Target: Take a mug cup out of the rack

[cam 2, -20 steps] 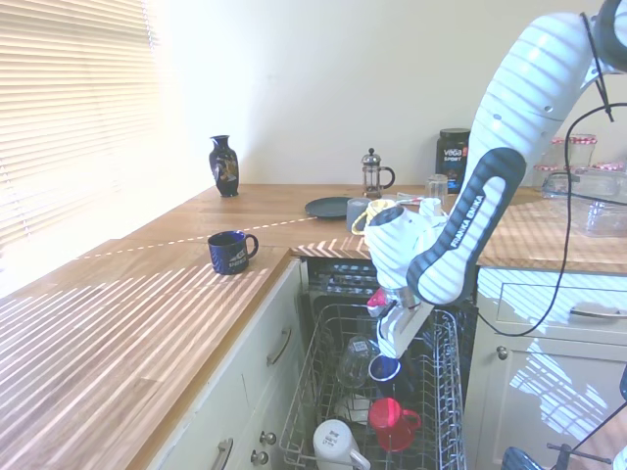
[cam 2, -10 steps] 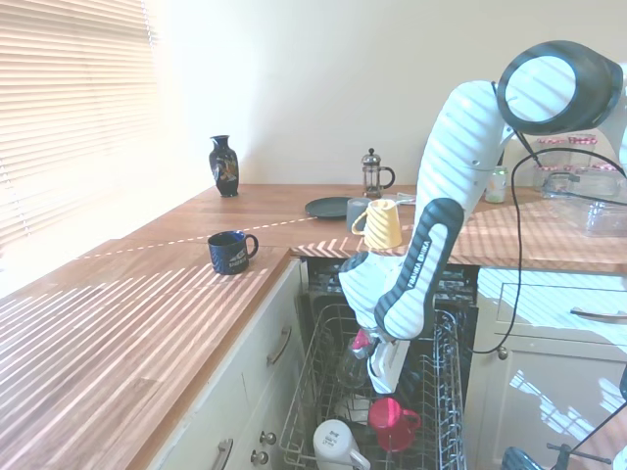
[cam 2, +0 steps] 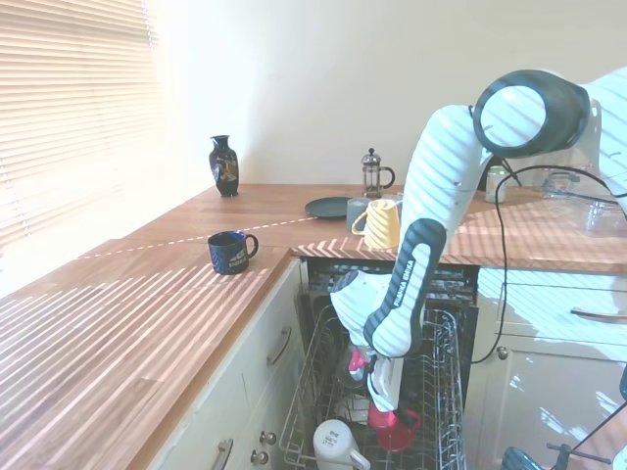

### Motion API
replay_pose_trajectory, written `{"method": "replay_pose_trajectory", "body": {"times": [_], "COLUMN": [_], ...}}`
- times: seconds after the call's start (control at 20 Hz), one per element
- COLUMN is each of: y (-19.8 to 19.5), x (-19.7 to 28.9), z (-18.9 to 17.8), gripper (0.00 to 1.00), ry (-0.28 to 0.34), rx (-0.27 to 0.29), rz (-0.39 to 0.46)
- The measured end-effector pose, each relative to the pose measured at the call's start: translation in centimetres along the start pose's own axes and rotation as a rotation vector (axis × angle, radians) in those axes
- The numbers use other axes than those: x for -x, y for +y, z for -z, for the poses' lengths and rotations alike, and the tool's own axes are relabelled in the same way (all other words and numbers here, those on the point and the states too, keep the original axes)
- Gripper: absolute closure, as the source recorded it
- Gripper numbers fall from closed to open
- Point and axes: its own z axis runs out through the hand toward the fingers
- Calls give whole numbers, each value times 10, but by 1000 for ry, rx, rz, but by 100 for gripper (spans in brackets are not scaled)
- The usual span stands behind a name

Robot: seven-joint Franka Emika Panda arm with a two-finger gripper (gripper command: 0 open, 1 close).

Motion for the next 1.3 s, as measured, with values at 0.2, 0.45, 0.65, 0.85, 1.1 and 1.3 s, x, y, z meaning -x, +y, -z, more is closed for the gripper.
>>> {"method": "replay_pose_trajectory", "body": {"times": [0.2, 0.45, 0.65, 0.85, 1.1, 1.3], "y": [-2, -3, -11, -15, -16, -15], "x": [-13, -16, -15, -16, -18, -18], "z": [-20, -27, -27, -27, -27, -28], "gripper": [0, 0, 100, 100, 100, 100], "ry": [-16, -25, -15, -4, 10, 15], "rx": [1, 4, 2, -9, -27, -26], "rz": [8, 18, 34, 32, 15, -3]}}
